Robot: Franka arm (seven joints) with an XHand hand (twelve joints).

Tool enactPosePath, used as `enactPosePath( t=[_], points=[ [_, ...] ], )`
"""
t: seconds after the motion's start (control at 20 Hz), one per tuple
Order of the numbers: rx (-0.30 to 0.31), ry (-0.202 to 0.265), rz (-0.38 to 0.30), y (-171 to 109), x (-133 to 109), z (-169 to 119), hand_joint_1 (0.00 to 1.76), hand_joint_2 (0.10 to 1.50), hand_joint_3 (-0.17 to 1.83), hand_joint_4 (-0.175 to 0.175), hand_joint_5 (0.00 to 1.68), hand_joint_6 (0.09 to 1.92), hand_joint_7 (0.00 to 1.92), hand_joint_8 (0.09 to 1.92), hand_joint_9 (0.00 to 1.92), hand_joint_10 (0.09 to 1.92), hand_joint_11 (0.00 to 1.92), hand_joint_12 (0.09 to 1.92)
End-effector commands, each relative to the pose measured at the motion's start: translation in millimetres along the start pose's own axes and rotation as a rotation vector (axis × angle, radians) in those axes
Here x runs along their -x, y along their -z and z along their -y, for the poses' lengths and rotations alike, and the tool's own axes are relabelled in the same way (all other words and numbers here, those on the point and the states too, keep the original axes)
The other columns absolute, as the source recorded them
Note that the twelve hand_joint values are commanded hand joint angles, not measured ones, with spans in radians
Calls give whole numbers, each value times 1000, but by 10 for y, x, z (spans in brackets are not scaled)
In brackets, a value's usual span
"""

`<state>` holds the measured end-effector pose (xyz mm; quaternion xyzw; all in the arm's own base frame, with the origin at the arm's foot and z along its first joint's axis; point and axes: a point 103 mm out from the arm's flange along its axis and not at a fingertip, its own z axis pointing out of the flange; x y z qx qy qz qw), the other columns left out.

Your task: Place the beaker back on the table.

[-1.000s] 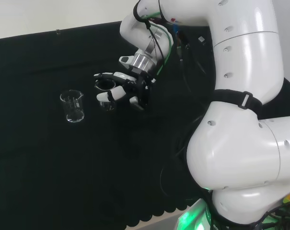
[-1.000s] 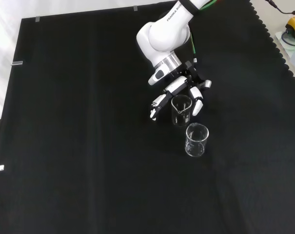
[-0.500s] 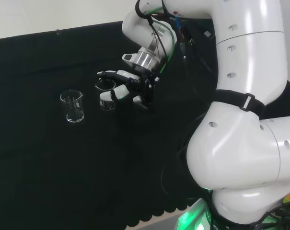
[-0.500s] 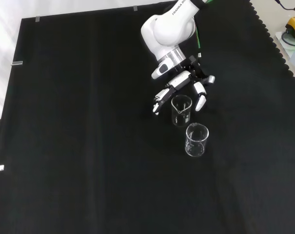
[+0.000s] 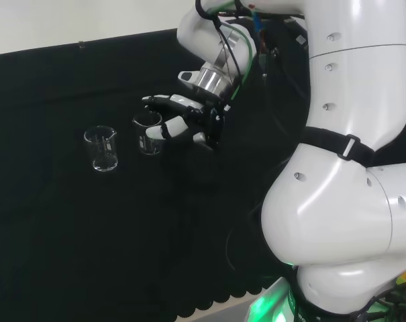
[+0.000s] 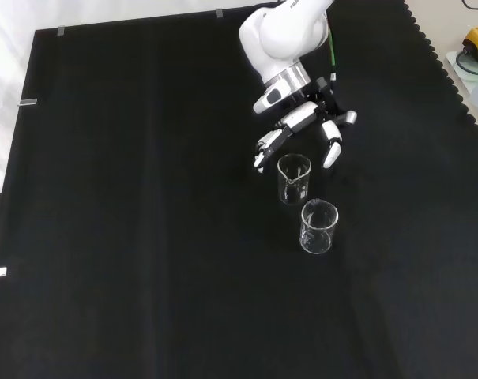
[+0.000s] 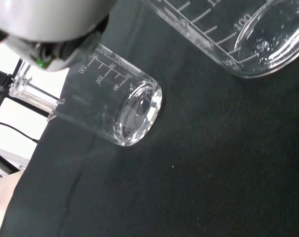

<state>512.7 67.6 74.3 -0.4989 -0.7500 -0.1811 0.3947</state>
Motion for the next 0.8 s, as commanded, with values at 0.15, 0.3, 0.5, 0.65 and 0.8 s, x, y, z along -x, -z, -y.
enactPosePath(
  t=[0.15,0.3,0.5,0.65,0.8],
  points=[
    [50,-19,58,238,-96,326,845,334,924,-72,284,87,192,641,260,720,0,1198],
    [57,-26,68,277,-124,415,854,334,939,-75,295,87,221,644,289,716,0,1235],
    [70,-34,82,336,-172,527,878,334,982,-76,307,87,264,645,327,704,0,1280],
    [86,-39,92,407,-228,604,890,336,1008,-78,317,87,284,645,343,698,0,1300],
    [94,-43,99,439,-272,644,892,339,1019,-79,322,87,292,645,349,696,0,1307]
  ],
)
